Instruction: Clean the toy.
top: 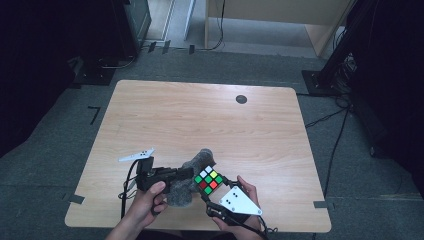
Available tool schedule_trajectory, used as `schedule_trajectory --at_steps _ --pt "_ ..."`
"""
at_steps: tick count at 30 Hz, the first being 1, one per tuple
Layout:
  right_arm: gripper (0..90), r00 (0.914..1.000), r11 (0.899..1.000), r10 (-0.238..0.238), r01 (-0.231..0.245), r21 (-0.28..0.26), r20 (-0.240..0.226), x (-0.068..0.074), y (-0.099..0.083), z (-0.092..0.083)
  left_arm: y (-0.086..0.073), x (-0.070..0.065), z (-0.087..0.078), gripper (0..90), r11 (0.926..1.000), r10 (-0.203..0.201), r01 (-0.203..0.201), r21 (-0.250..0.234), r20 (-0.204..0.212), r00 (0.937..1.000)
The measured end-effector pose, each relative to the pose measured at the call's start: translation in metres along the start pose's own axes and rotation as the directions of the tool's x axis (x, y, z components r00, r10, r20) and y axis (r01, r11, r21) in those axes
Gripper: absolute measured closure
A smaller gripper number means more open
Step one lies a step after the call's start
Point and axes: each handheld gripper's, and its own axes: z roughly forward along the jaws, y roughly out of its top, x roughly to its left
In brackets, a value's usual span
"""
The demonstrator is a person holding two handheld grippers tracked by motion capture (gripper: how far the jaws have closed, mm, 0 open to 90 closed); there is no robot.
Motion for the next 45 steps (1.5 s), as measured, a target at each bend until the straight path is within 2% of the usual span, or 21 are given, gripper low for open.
schedule_trajectory --at_steps 2,3,4,7,9,13,14,16,18,19,22,28,31,34,36,37,38,40,42,44,45 --pt "34.4 0.9995 1.000 -0.026 0.026 -0.007 -0.015 0.003 0.000 0.000 0.000 0.001 -0.001 84.5 1.0000 0.003 -0.003 -0.002 -0.028 0.9996" --pt "34.4 0.9990 0.999 -0.037 0.036 -0.015 -0.025 0.005 0.000 0.000 0.000 0.002 -0.001 84.5 1.0000 0.007 -0.007 0.003 -0.065 0.9979" --pt "34.4 0.9981 0.999 -0.048 0.047 -0.026 -0.038 0.007 0.002 -0.001 -0.001 0.004 -0.001 84.6 0.9999 0.003 -0.002 0.013 -0.080 0.9968" --pt "34.3 0.9970 0.997 -0.058 0.056 -0.045 -0.052 0.010 0.005 -0.003 -0.002 0.007 -0.001 84.7 0.9998 -0.010 0.011 0.016 -0.057 0.9983" --pt "34.4 0.9969 0.998 -0.065 0.064 -0.027 -0.044 0.010 0.003 0.000 -0.001 0.004 -0.001 84.7 0.9998 -0.005 0.006 0.019 -0.046 0.9989" --pt "34.4 0.9962 0.996 -0.078 0.079 0.027 -0.037 0.011 -0.003 0.006 0.004 -0.005 -0.001 84.5 0.9998 0.017 -0.017 0.006 0.007 0.9998" --pt "34.4 0.9960 0.996 -0.083 0.084 0.035 -0.035 0.011 -0.003 0.007 0.005 -0.007 -0.001 84.5 0.9995 0.032 -0.032 0.007 -0.008 0.9994" --pt "34.4 0.9951 0.996 -0.088 0.089 0.029 -0.046 0.013 -0.003 0.007 0.005 -0.008 -0.001 84.5 0.9979 0.063 -0.062 0.020 -0.082 0.9946" --pt "34.4 0.9941 0.995 -0.096 0.096 0.005 -0.052 0.015 0.000 0.004 0.004 -0.002 -0.003 84.6 0.9990 0.041 -0.039 0.023 -0.097 0.9944" --pt "34.4 0.9940 0.995 -0.097 0.097 -0.003 -0.050 0.015 0.001 0.003 0.002 0.001 -0.003 84.6 0.9996 0.019 -0.017 0.022 -0.094 0.9953" --pt "34.4 0.9945 0.996 -0.094 0.093 -0.009 -0.047 0.015 0.002 0.002 0.000 0.005 0.000 84.7 0.9992 -0.001 0.004 0.040 -0.082 0.9966" --pt "34.4 0.9948 0.995 -0.094 0.096 0.039 -0.038 0.015 -0.004 0.009 0.004 -0.010 0.002 84.5 0.9980 0.054 -0.052 0.035 -0.033 0.9980" --pt "34.4 0.9953 0.994 -0.090 0.092 0.054 -0.035 0.016 -0.005 0.012 0.001 -0.019 0.011 84.3 0.9875 0.123 -0.116 0.107 -0.062 0.9905" --pt "34.4 0.9951 0.992 -0.094 0.096 0.077 -0.031 0.018 -0.006 0.014 -0.005 -0.028 0.024 84.1 0.9686 0.181 -0.169 0.182 -0.051 0.9821" --pt "34.4 0.9950 0.992 -0.095 0.098 0.085 -0.030 0.019 -0.006 0.016 -0.009 -0.035 0.032 83.9 0.9499 0.227 -0.210 0.232 -0.049 0.9727" --pt "34.3 0.9950 0.991 -0.096 0.098 0.088 -0.028 0.019 -0.006 0.016 -0.010 -0.037 0.034 83.8 0.9416 0.253 -0.231 0.245 -0.059 0.9658" --pt "34.3 0.9946 0.991 -0.100 0.102 0.088 -0.025 0.020 -0.007 0.016 -0.010 -0.038 0.033 83.7 0.9389 0.274 -0.247 0.240 -0.087 0.9578" --pt "34.4 0.9946 0.991 -0.102 0.103 0.090 -0.021 0.019 -0.006 0.015 -0.006 -0.035 0.028 84.0 0.9468 0.266 -0.236 0.219 -0.122 0.9561" --pt "34.4 0.9950 0.991 -0.099 0.100 0.086 -0.014 0.019 -0.006 0.014 -0.002 -0.031 0.020 84.4 0.9534 0.266 -0.233 0.191 -0.168 0.9492" --pt "34.4 0.9951 0.991 -0.098 0.099 0.085 -0.014 0.019 -0.006 0.014 0.000 -0.028 0.017 84.4 0.9554 0.263 -0.230 0.185 -0.180 0.9478" --pt "34.4 0.9951 0.991 -0.098 0.099 0.086 -0.014 0.019 -0.006 0.014 -0.002 -0.029 0.018 84.4 0.9518 0.275 -0.240 0.191 -0.184 0.9438"
